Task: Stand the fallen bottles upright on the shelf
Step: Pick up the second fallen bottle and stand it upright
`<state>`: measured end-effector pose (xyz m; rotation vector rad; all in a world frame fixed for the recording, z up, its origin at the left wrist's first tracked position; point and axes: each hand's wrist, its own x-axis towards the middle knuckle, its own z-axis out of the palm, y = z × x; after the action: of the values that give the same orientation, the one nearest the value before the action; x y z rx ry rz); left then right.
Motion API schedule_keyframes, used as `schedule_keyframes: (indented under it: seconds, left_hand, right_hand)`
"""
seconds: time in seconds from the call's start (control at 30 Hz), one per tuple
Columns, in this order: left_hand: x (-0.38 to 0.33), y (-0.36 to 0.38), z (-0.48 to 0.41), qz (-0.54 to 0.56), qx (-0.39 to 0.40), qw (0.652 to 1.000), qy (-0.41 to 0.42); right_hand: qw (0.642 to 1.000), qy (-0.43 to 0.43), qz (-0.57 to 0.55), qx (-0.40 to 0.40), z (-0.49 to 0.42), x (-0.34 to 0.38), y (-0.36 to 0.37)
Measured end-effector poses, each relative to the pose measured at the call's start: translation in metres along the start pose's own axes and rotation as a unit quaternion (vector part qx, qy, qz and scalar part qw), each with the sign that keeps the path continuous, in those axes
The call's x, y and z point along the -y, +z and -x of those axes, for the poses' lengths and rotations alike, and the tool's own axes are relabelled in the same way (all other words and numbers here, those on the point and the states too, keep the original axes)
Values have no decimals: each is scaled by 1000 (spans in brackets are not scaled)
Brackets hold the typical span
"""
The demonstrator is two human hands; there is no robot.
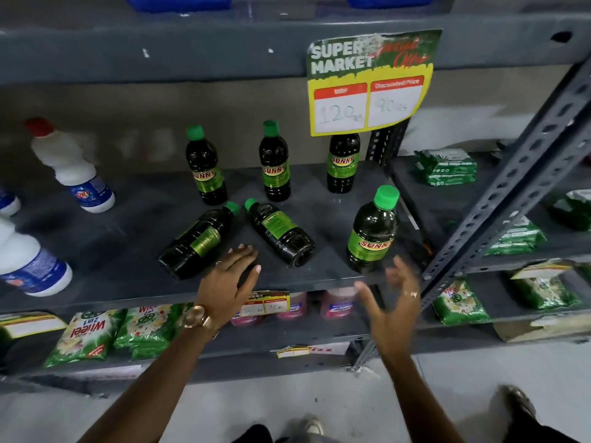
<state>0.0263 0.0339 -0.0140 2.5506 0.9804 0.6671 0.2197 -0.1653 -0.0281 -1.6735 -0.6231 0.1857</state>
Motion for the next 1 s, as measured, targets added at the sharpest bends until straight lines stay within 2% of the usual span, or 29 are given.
schedule_keyframes:
  seconds: [0.07,0.13,0.17,0.27,0.3,0.37,0.47,0.53,0.67,0.73,0.8,0.87,1.0]
  left_hand:
    - [5,-26,8,10,-61,994,87]
    - [20,-55,10,7,-121,987,110]
    - [31,-69,10,11,-149,985,89]
    - [74,-97,8,38,-186,982,-24]
    - [92,-100,7,36,-171,983,-60]
    - [127,-97,2,15,-88,989,-119]
    - [160,-85,-5,-18,41,991,-122]
    - [170,-77,-6,-31,66,991,-115]
    - [176,-73,-4,-45,56,992,-100]
    - [178,-73,-5,-41,52,994,-92]
    - [179,-71,-6,-42,46,994,-84]
    - [180,-69,-6,-50,45,995,-77]
    - [182,-68,-6,-62,41,994,-76]
  right_hand:
    - [993,-88,41,70,35,24,20]
    - [966,-150,133,163,41,43,47]
    - [958,-149,166,181,33,54,64]
    - [943,-113,271,159,-20,83,111]
    - [926,-78,325,176,-41,87,125]
    - [888,10,393,239,-79,91,146]
    - [870,121,354,322,-102,93,159]
    - [871,146,319,345,-103,91,159]
    - [925,98,248,270,-90,75,160]
    - [968,55,166,182,-80,70,164]
    - [995,15,63,80,-70,68,167]
    - [1000,-3,-6,23,-65,63,170]
    - [1000,-4,-2,23,-67,59,171]
